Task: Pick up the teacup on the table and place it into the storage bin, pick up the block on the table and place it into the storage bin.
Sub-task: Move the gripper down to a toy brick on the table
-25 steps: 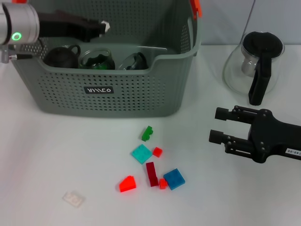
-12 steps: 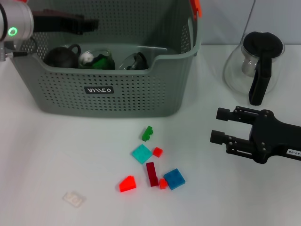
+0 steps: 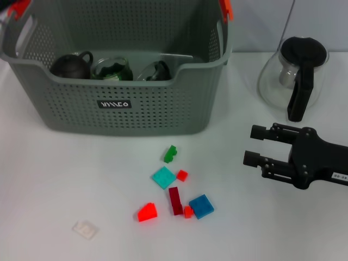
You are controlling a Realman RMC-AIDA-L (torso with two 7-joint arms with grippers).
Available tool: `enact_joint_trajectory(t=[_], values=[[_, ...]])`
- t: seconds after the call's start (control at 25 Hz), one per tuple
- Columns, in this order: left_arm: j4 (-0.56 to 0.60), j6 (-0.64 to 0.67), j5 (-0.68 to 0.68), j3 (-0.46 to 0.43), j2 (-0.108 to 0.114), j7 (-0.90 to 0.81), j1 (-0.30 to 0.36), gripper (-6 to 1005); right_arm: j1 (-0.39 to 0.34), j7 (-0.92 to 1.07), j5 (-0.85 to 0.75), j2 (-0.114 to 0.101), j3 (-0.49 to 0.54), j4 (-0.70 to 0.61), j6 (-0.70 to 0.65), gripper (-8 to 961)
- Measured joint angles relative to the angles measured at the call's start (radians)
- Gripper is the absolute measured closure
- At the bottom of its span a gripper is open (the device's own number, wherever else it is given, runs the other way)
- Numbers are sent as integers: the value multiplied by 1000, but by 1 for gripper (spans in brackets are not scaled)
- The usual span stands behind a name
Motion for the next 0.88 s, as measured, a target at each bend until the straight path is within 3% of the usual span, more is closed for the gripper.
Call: enact_joint_trajectory(t=[0.16,0.28,0.32,0.36,0.48,0.64,0.88], values=[[-66,210,-55,-104,8,123,45,458,2,3,0,0,1,0,-2,280],[-28,273,85,-121,4,207,95,459,2,3,0,0,-1,0,-1,280],[15,314,211,-124,-2,272,124,460,2,4,0,0,-2,0,-1,280],[15,314,211,-124,-2,272,124,460,2,5,0,0,-2,0,-1,280],[79,361,407,-124,-22,386,171,460,2,6,0,0,-2,0,0,279],[118,364,573,-118,-42,485,209,460,3,7,0,0,0,0,1,279],[74,317,780,-117,-62,654,222,461,5,10,0,0,0,0,0,279]])
